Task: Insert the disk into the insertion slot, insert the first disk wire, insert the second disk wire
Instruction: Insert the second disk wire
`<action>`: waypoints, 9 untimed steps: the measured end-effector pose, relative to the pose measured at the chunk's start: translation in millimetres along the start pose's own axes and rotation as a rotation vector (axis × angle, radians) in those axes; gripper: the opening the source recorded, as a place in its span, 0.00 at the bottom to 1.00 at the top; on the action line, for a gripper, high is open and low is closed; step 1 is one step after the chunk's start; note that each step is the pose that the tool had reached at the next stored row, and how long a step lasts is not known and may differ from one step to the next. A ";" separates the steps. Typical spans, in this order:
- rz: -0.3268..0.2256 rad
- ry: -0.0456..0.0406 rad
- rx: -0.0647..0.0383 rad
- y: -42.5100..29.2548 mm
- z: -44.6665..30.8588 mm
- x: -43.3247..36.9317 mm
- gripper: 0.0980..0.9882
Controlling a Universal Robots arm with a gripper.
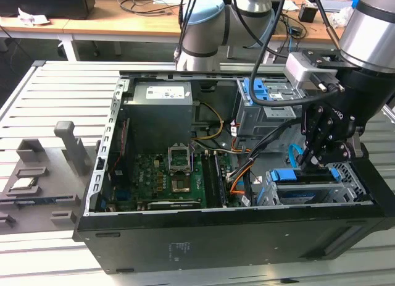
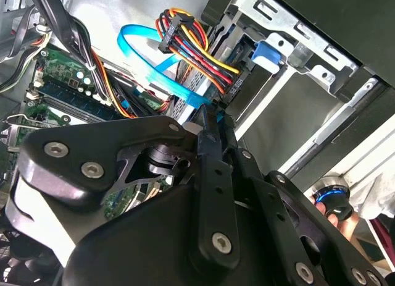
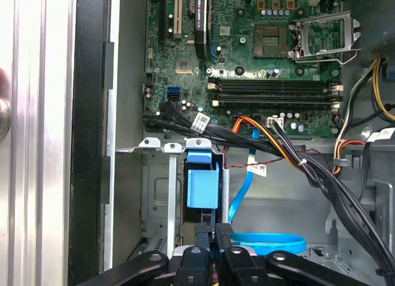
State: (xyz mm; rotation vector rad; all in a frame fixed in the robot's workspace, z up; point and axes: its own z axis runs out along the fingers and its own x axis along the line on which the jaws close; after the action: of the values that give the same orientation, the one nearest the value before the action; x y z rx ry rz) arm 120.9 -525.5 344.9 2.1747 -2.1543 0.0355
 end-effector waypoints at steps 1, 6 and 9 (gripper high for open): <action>0.000 -0.0001 0.000 0.0 -0.9 0.1 0.07; -0.001 -0.0108 0.000 -0.1 0.1 0.0 0.07; -0.001 -0.0111 0.000 -0.7 1.5 -0.1 0.07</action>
State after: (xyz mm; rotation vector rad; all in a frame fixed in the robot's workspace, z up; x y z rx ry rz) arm 121.5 -525.6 343.4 2.1812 -2.1590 0.0235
